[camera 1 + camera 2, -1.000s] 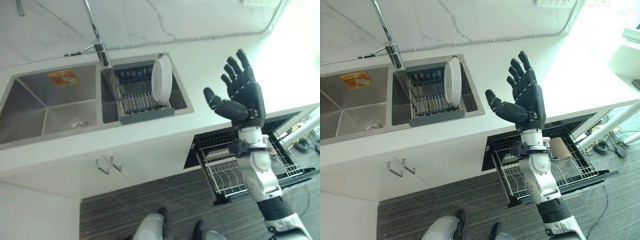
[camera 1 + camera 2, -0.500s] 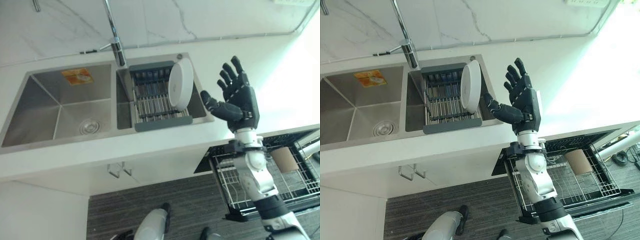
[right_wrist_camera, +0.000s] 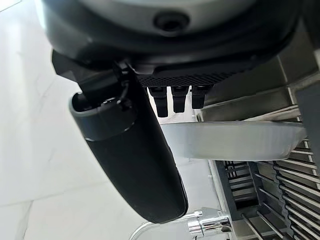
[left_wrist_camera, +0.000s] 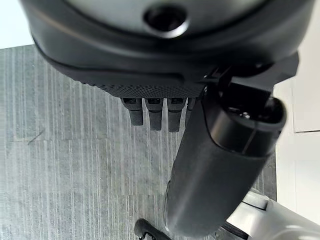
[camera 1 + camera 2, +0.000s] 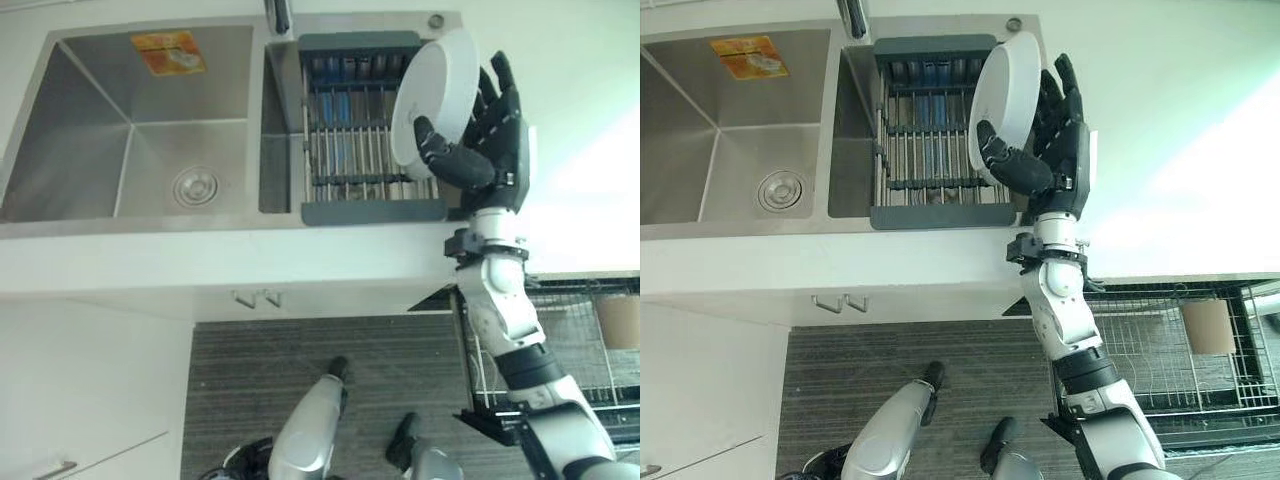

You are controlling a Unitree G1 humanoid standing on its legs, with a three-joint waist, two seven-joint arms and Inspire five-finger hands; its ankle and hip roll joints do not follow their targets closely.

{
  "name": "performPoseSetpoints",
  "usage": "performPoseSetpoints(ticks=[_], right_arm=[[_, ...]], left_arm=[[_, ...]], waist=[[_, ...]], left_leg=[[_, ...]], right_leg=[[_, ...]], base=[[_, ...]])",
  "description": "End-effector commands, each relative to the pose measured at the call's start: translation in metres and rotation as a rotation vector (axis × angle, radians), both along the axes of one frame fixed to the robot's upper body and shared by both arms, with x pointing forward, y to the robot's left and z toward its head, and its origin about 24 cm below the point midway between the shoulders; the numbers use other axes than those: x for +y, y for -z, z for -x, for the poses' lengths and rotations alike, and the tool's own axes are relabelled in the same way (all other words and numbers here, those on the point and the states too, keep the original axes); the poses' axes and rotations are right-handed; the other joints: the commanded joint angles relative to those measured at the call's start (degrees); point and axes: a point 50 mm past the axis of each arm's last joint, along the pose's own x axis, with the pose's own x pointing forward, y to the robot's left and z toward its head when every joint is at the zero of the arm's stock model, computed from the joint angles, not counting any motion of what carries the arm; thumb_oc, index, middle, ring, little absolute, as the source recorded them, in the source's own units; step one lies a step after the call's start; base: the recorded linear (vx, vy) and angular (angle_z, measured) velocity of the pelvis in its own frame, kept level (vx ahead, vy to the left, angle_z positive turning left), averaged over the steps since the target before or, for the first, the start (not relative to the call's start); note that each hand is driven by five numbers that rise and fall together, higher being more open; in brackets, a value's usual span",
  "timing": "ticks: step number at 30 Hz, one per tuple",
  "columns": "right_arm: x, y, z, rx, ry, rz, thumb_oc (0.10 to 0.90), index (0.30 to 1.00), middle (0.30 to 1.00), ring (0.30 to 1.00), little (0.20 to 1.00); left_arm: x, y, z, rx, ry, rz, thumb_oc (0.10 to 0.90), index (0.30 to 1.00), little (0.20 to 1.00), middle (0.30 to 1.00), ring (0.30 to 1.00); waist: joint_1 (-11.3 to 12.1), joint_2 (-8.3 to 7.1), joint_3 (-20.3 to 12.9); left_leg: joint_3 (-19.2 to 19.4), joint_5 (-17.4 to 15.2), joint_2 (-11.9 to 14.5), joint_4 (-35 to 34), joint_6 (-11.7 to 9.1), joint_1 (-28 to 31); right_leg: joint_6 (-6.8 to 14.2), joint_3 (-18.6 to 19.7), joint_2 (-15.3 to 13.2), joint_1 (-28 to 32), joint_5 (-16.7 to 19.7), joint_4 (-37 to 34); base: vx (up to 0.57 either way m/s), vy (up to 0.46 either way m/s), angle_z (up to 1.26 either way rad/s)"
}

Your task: Place the dishes in the dishwasher.

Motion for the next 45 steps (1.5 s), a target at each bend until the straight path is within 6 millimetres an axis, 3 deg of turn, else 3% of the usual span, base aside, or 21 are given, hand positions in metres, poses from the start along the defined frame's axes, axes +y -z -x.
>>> performPoseSetpoints(ticks=[1, 4, 5, 11, 21, 25, 26, 31, 36, 42, 45], right_arm=[[-0.007, -0.052, 0.012, -0.248, 0.009, -0.011, 0.800, 0.900, 0.900, 0.900, 0.900], [-0.008, -0.052, 0.007, -0.222, 0.012, 0.008, 0.800, 0.900, 0.900, 0.900, 0.900], [-0.010, -0.051, 0.004, -0.209, 0.029, 0.020, 0.400, 0.300, 0.300, 0.300, 0.300], [-0.016, -0.055, 0.002, -0.227, 0.167, 0.093, 0.400, 0.300, 0.300, 0.300, 0.300], [-0.020, -0.057, -0.001, -0.224, 0.193, 0.093, 0.400, 0.300, 0.300, 0.300, 0.300], [-0.017, -0.068, 0.016, -0.418, 0.241, 0.047, 0.400, 0.300, 0.300, 0.300, 0.300], [-0.008, -0.074, 0.029, -0.522, 0.235, 0.037, 0.400, 0.300, 0.300, 0.300, 0.300], [0.011, -0.079, 0.051, -0.651, 0.165, 0.014, 0.400, 0.300, 0.300, 0.300, 0.300], [0.017, -0.073, 0.073, -0.697, 0.090, -0.051, 0.400, 0.300, 0.300, 0.300, 0.300], [-0.002, -0.052, 0.086, -0.651, 0.072, -0.146, 0.400, 0.300, 0.300, 0.300, 0.300], [-0.029, -0.036, 0.094, -0.590, 0.146, -0.105, 0.400, 0.300, 0.300, 0.300, 0.300]], left_arm=[[0.013, 0.003, 0.025, 0.071, 0.040, -0.046, 0.800, 0.900, 0.900, 0.900, 0.900], [0.013, 0.003, 0.026, 0.065, 0.041, -0.043, 0.800, 0.900, 0.900, 0.900, 0.900], [0.014, 0.003, 0.026, 0.062, 0.041, -0.044, 0.800, 0.900, 0.900, 0.900, 0.900], [0.015, 0.002, 0.024, 0.048, 0.050, -0.060, 0.800, 0.900, 0.900, 0.900, 0.900], [0.018, 0.002, 0.028, 0.059, 0.055, -0.065, 0.800, 0.900, 0.900, 0.900, 0.900], [0.019, 0.003, 0.031, 0.062, 0.052, -0.077, 0.800, 0.900, 0.900, 0.900, 0.900], [0.019, 0.003, 0.032, 0.069, 0.047, -0.080, 0.800, 0.900, 0.900, 0.900, 0.900], [0.020, 0.005, 0.038, 0.098, 0.040, -0.088, 0.800, 0.900, 0.900, 0.900, 0.900], [0.013, 0.008, 0.043, 0.136, 0.041, -0.089, 0.800, 0.900, 0.900, 0.900, 0.900], [0.004, 0.010, 0.039, 0.144, 0.071, -0.094, 0.800, 0.900, 0.900, 0.900, 0.900], [0.002, 0.009, 0.034, 0.136, 0.062, -0.084, 0.800, 0.900, 0.900, 0.900, 0.900]], waist=[[-0.5, 0.84, -4.5], [-0.3, 1.29, -4.0], [-0.2, 1.32, -3.9], [0.7, 0.88, -3.6], [1.0, 0.71, -4.5], [1.2, 0.18, -5.3], [1.1, -0.11, -6.0], [0.2, -0.73, -8.4], [-2.5, -1.13, -11.2], [-7.9, -1.09, -11.4], [-11.8, -1.26, -11.8]], left_leg=[[-3.0, -2.9, 3.9, -5.5, -3.4, 4.6], [-3.3, -2.7, 3.7, -5.5, -3.5, 4.5], [-3.3, -2.7, 3.7, -5.5, -3.4, 4.4], [-3.3, -2.8, 3.7, -5.5, -3.6, 4.4], [-2.8, -2.9, 3.9, -5.5, -3.8, 4.8], [-2.4, -3.2, 4.2, -5.5, -3.7, 5.0], [-2.0, -3.5, 4.4, -5.5, -3.7, 5.4], [0.2, -4.7, 5.7, -5.5, -3.8, 7.2], [4.6, -6.4, 8.4, -5.5, -4.1, 10.5], [7.4, -8.1, 9.9, -5.5, -3.7, 15.0], [8.7, -8.6, 10.7, -5.5, -3.8, 16.8]], right_leg=[[0.9, 0.9, -1.7, -1.6, -0.5, 1.1], [1.0, 0.8, -2.0, -1.6, -0.4, 1.1], [1.0, 0.7, -2.1, -1.6, -0.4, 1.1], [1.1, -0.3, -2.4, -1.3, -0.4, 1.1], [1.2, -0.9, -2.6, -0.7, -0.6, 1.1], [1.3, -1.4, -2.4, -0.3, -0.7, 1.1], [1.4, -1.7, -2.3, -0.1, -0.8, 1.1], [1.5, -1.9, -2.2, 0.9, -1.2, 1.1], [1.5, -1.1, -2.1, 2.0, -1.7, 1.1], [0.9, 1.7, -1.0, 3.8, -2.0, 1.1], [0.8, 3.0, -0.4, 4.2, -1.9, 1.1]], base=[[0.02, 0.049, 0.02], [0.00, 0.041, -0.02], [-0.03, 0.037, 0.00], [-0.03, 0.003, 0.06], [-0.01, -0.004, 0.02], [-0.06, -0.059, 0.05], [-0.07, -0.092, 0.03], [-0.06, -0.083, -0.11], [-0.04, -0.085, -0.65], [-0.03, -0.080, -0.84], [0.06, -0.114, -0.65]])
